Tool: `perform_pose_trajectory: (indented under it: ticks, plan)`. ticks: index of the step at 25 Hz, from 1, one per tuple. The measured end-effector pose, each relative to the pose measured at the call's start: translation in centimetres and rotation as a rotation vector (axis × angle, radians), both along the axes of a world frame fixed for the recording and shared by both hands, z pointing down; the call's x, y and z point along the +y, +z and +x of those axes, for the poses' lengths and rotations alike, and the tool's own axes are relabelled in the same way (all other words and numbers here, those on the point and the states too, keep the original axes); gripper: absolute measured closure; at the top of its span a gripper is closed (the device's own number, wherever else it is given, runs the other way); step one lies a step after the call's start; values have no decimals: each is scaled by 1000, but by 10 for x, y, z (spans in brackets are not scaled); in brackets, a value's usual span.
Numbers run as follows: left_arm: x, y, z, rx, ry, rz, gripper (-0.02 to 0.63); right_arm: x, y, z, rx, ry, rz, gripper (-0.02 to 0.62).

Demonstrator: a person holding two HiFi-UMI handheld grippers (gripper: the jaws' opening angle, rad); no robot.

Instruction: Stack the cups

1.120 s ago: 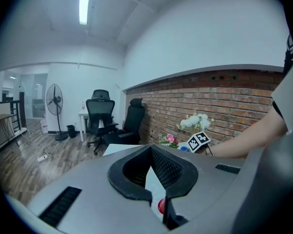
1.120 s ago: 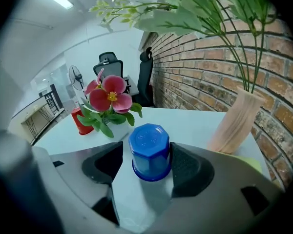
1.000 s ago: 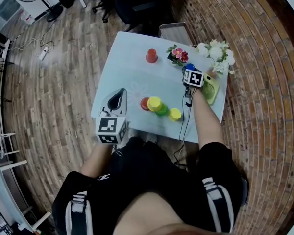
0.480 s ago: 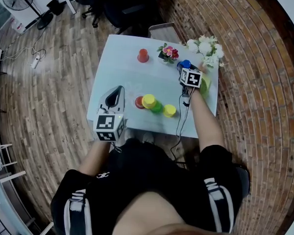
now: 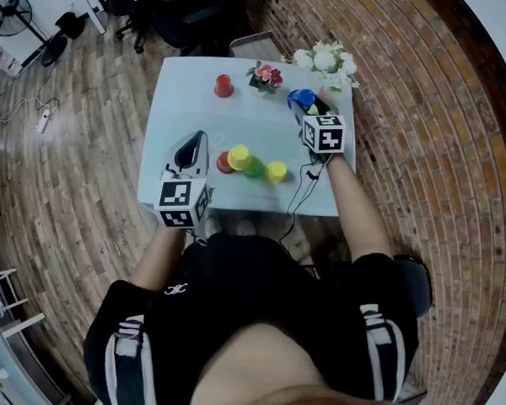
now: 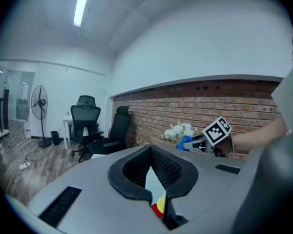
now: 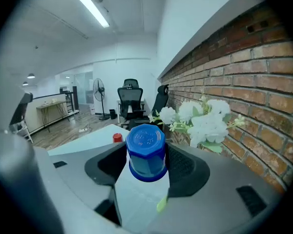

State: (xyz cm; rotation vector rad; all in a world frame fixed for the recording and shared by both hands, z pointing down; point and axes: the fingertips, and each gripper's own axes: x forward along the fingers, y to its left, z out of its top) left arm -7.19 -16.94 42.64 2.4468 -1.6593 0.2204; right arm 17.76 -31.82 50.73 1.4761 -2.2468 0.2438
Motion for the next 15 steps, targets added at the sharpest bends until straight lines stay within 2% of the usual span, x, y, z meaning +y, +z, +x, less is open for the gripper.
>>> perform_pose_trajectory:
  ticks: [8,15]
  plan:
    - [-3,-8,26,1,70,31,603,74,-33,-18,-19,-117,14,348]
    - [-5,-13,46,16,120,46,603,122,-12,-43,11,-205,-30,348]
